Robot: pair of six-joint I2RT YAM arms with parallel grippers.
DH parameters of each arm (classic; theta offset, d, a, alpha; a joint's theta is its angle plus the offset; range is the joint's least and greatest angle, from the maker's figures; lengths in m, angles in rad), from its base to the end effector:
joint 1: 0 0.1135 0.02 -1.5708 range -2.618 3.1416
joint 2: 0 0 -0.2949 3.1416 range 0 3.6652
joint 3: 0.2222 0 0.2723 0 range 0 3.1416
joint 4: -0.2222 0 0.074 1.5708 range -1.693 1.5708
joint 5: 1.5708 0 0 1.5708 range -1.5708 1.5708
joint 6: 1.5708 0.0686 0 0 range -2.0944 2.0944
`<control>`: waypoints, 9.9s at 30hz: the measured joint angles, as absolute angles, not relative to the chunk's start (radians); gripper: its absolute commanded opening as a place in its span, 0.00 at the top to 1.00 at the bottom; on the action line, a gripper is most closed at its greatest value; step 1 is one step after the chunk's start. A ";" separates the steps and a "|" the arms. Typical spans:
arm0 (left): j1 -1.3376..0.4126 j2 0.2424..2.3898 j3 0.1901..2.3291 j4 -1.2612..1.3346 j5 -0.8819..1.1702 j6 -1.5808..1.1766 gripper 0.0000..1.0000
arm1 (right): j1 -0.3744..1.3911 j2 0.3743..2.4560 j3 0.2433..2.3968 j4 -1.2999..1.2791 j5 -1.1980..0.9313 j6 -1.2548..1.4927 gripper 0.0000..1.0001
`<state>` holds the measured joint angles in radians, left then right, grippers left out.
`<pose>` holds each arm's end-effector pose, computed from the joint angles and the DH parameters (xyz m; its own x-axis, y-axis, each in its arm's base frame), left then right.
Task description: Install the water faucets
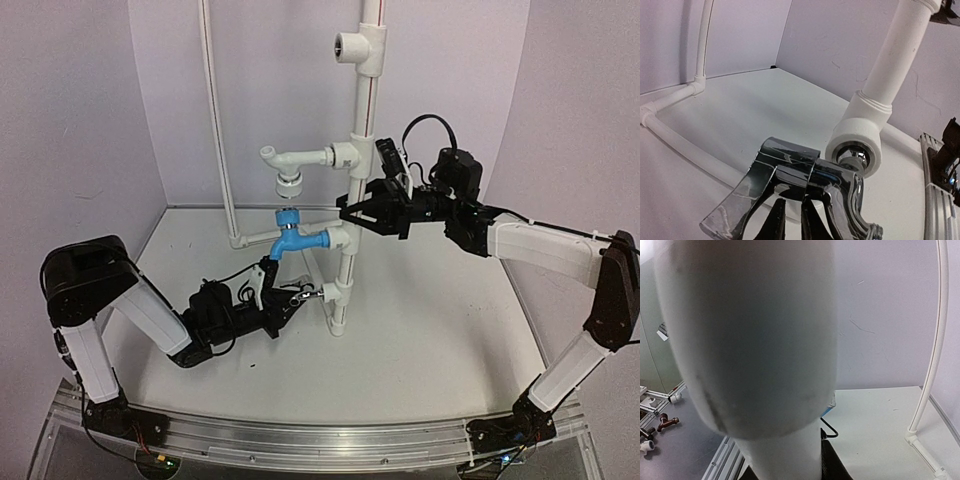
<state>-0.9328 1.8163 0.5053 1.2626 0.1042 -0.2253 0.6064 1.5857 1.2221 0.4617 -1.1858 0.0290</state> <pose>0.2087 -0.2934 0.1514 -0.2204 -0.0758 -0.9725 0.8326 0.5047 -0.2280 0.2869 0.2764 0.3798 0.0523 0.0495 -0.9974 -0.9739 -0.2186 -0.0619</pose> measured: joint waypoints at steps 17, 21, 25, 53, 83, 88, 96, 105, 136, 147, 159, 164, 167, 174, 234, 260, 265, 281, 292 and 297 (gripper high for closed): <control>-0.944 1.655 0.264 1.281 0.046 -0.365 0.05 | 0.605 1.582 1.228 0.436 -1.194 0.015 1.00; -0.944 1.502 0.275 1.156 0.039 -0.590 0.00 | 0.605 1.582 1.233 0.425 -1.194 0.008 1.00; -0.949 1.422 0.330 1.036 0.055 -0.785 0.00 | 0.605 1.582 1.236 0.417 -1.194 0.004 1.00; -0.961 1.838 0.462 1.320 0.106 -1.507 0.00 | 0.605 1.582 1.242 0.400 -1.193 -0.007 1.00; -0.888 1.840 0.572 1.284 0.215 -1.052 0.46 | 0.607 1.582 1.245 0.389 -1.192 -0.014 1.00; -0.880 1.816 0.567 1.268 0.243 -0.853 0.40 | 0.612 1.582 1.248 0.384 -1.193 -0.016 1.00; -0.873 1.777 0.565 1.235 0.306 -0.615 0.22 | 0.611 1.582 1.250 0.377 -1.195 -0.020 1.00; -0.855 1.728 0.570 1.145 0.368 -0.536 0.19 | 0.611 1.582 1.250 0.376 -1.198 -0.022 1.00; -0.716 1.835 0.628 1.294 0.596 -0.914 0.24 | 0.611 1.580 1.251 0.366 -1.194 -0.028 1.00; -0.721 1.779 0.490 1.309 0.480 -1.035 0.06 | 0.611 1.580 1.255 0.355 -1.193 -0.034 1.00; -0.762 1.796 0.471 1.310 0.482 -1.234 0.00 | 0.611 1.580 1.262 0.339 -1.193 -0.044 1.00; -0.763 1.814 0.501 1.311 0.496 -1.325 0.00 | 0.611 1.580 1.263 0.335 -1.193 -0.046 1.00; -0.763 1.854 0.543 1.312 0.503 -1.398 0.00 | 0.611 1.580 1.264 0.334 -1.193 -0.048 1.00; -0.774 1.919 0.588 1.309 0.504 -1.489 0.00 | 0.611 1.580 1.266 0.326 -1.193 -0.053 1.00; -0.773 1.873 0.662 1.257 0.520 -1.305 0.33 | 0.612 1.580 1.270 0.314 -1.193 -0.062 1.00; -0.756 1.847 0.669 1.214 0.593 -0.951 0.54 | 0.612 1.579 1.270 0.310 -1.198 -0.067 1.00; -0.749 1.847 0.683 1.209 0.613 -0.915 0.60 | 0.612 1.577 1.270 0.304 -1.199 -0.069 1.00; -0.778 1.799 0.719 1.298 0.851 -0.840 0.63 | 0.612 1.576 1.270 0.302 -1.194 -0.072 1.00; -0.779 1.771 0.676 1.303 0.870 -0.819 0.71 | 0.612 1.576 1.270 0.301 -1.194 -0.075 1.00; -0.782 1.756 0.642 1.309 0.868 -0.804 0.74 | 0.612 1.576 1.274 0.295 -1.194 -0.075 1.00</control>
